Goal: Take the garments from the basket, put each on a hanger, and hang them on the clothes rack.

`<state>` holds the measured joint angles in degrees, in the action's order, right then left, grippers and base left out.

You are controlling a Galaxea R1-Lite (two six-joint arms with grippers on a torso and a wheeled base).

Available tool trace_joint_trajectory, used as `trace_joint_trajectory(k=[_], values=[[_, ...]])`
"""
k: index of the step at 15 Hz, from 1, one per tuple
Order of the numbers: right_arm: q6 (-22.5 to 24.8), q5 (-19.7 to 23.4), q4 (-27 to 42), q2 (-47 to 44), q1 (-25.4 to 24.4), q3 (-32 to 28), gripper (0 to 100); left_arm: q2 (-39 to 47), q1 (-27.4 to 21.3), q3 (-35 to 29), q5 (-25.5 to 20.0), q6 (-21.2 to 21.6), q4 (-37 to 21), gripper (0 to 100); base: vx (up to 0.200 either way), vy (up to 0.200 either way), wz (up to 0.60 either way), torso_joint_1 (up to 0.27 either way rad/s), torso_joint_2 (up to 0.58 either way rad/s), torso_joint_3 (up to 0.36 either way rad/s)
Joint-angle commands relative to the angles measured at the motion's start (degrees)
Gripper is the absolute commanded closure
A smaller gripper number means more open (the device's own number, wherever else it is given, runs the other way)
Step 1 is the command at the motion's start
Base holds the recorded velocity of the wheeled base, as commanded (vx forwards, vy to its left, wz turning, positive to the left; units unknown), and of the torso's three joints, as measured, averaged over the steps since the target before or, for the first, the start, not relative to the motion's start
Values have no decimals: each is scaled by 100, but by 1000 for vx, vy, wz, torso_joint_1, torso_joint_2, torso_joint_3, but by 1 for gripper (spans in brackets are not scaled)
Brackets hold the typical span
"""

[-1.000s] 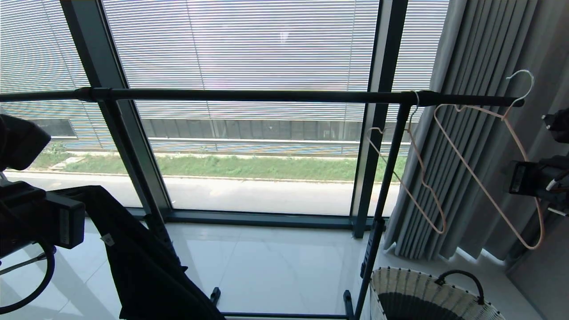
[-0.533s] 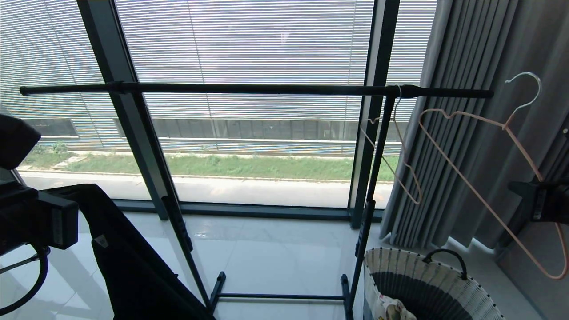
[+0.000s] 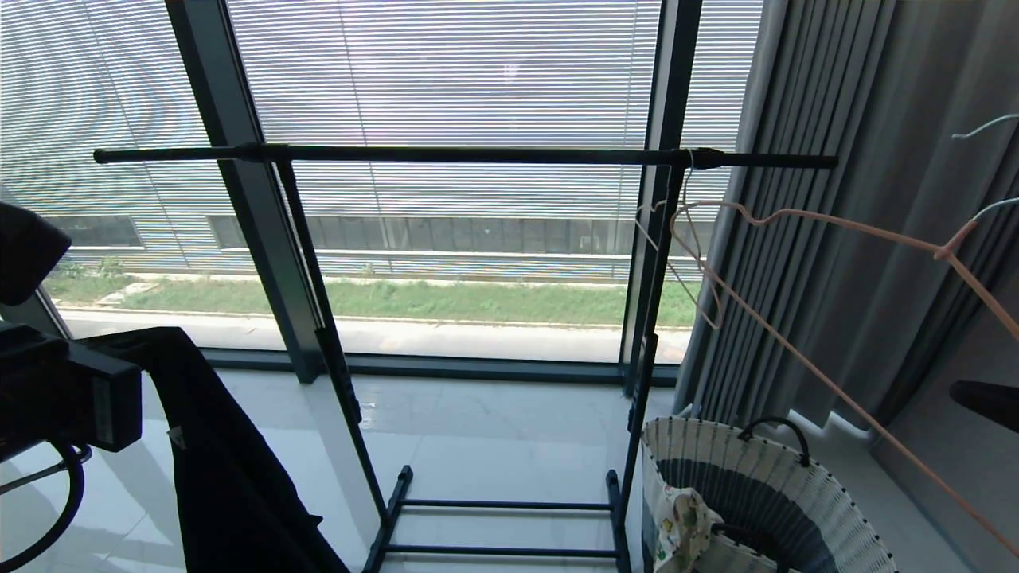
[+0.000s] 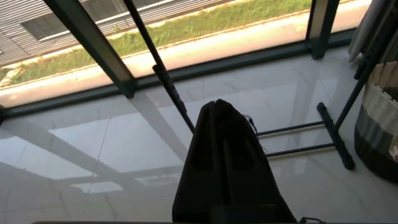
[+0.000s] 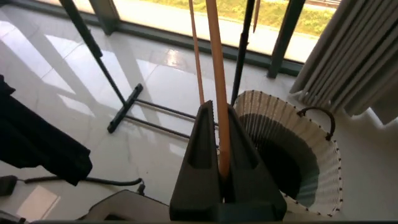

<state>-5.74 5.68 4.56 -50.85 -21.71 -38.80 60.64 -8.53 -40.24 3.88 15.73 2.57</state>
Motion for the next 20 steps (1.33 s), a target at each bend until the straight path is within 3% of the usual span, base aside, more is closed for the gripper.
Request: trace_joint_trajectory(k=[1, 3, 5, 7, 9, 14, 20], values=[[47, 205, 107, 303, -281, 22, 100, 80, -324, -72, -1, -8, -2, 100, 0, 0, 0, 0, 0, 0], [117, 293, 142, 277, -861, 171, 100, 344, -746, -256, 52, -140, -2, 100, 0, 0, 0, 0, 0, 0], [170, 284, 142, 207, -1731, 400, 100, 845, -1107, -766, 535, -579, -2, 100, 0, 0, 0, 0, 0, 0], [135, 267, 124, 49, -2513, 461, 100, 1407, -1221, -1320, 1159, -993, -2, 100, 0, 0, 0, 0, 0, 0], [126, 276, -25, -241, -2970, 435, 100, 1882, -1221, -1777, 1317, -1300, -2, 100, 0, 0, 0, 0, 0, 0], [91, 276, -1317, -1490, -3296, 417, 100, 2365, -1766, -2304, 1449, -1889, -2, 100, 0, 0, 0, 0, 0, 0], [-120, 276, -1968, -2316, -3304, 198, 100, 2787, -2258, -2576, 2363, -2469, -2, 100, 0, 0, 0, 0, 0, 0]])
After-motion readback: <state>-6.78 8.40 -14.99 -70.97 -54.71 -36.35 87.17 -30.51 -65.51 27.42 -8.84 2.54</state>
